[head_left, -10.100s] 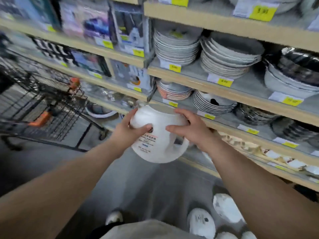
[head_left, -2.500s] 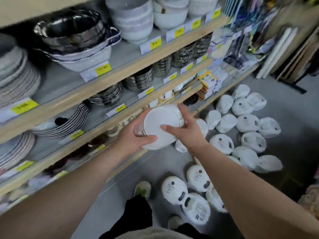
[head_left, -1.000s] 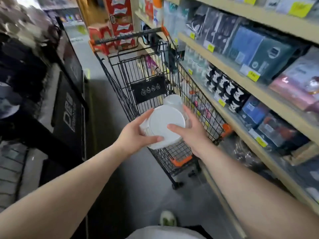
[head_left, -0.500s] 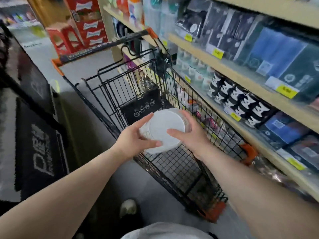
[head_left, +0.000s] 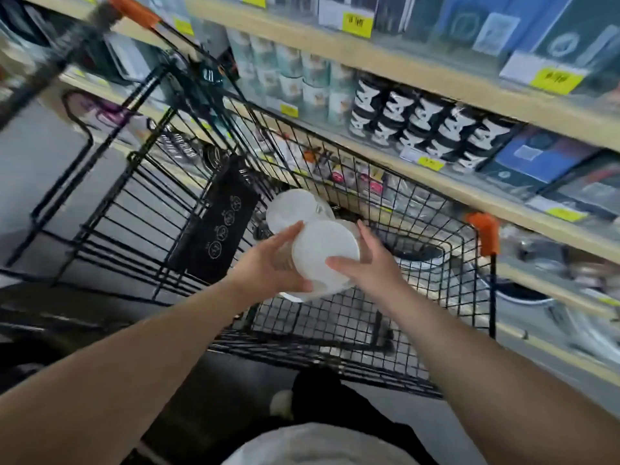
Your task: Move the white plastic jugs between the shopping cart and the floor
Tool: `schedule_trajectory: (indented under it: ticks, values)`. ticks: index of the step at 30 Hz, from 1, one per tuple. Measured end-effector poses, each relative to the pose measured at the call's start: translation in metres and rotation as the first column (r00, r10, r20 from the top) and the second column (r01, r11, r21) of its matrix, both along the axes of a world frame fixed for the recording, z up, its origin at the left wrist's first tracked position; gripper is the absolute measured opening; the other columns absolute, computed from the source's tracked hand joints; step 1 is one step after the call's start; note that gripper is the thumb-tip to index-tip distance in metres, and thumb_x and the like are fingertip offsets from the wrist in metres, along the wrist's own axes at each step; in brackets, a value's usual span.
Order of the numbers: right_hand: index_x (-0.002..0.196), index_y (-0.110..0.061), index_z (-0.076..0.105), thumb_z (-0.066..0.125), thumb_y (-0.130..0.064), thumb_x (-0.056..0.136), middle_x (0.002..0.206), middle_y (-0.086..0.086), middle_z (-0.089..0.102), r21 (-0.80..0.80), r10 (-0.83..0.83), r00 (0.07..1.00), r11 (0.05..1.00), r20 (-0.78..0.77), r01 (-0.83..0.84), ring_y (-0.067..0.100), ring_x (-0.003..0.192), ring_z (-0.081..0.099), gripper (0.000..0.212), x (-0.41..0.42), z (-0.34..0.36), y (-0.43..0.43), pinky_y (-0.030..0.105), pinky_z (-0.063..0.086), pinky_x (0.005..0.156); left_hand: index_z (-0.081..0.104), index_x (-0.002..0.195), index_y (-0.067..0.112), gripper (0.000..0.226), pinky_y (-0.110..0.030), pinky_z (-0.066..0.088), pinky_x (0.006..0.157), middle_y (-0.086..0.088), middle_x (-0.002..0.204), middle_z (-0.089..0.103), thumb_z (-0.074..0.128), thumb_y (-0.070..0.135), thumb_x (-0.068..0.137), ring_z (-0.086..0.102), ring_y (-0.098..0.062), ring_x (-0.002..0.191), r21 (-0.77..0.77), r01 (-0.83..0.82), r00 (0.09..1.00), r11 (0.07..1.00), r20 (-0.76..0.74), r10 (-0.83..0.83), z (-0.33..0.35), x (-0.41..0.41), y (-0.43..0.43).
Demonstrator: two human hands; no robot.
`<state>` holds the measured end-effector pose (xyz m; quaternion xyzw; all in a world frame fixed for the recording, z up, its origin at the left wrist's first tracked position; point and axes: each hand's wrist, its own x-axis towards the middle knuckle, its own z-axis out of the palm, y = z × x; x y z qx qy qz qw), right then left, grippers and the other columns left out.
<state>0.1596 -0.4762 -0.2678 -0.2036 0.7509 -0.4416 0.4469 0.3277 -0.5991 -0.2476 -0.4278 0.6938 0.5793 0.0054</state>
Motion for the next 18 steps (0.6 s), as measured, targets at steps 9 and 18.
schedule_trajectory:
  ticks: [9,18]
  values:
    - [0.15,-0.036,0.024,0.086,-0.037,0.062,0.141,-0.002,0.04,0.112,-0.151,0.987,0.983,0.059,0.144,0.02,0.126,0.044,0.108,0.015,-0.09,-0.064,0.049,0.043,0.105,0.034,0.136,0.051,0.117,-0.039,0.043,0.107,0.016,0.128,0.051,0.095,0.02,0.041,0.049,-0.016,0.123,0.061,0.123,0.984,0.991,0.124,-0.129,-0.09,-0.022,-0.076]
    - [0.129,-0.027,0.045,0.079,-0.047,0.052,0.116,-0.003,0.055,0.153,-0.283,0.957,0.945,-0.068,0.291,0.024,0.114,0.053,0.087,0.045,-0.164,-0.115,0.043,0.05,0.095,0.028,0.143,0.033,0.135,-0.044,0.042,0.107,-0.003,0.144,0.04,0.089,0.057,0.025,0.042,-0.022,0.131,-0.139,0.375,0.923,0.917,0.147,-0.356,-0.194,-0.022,-0.128]
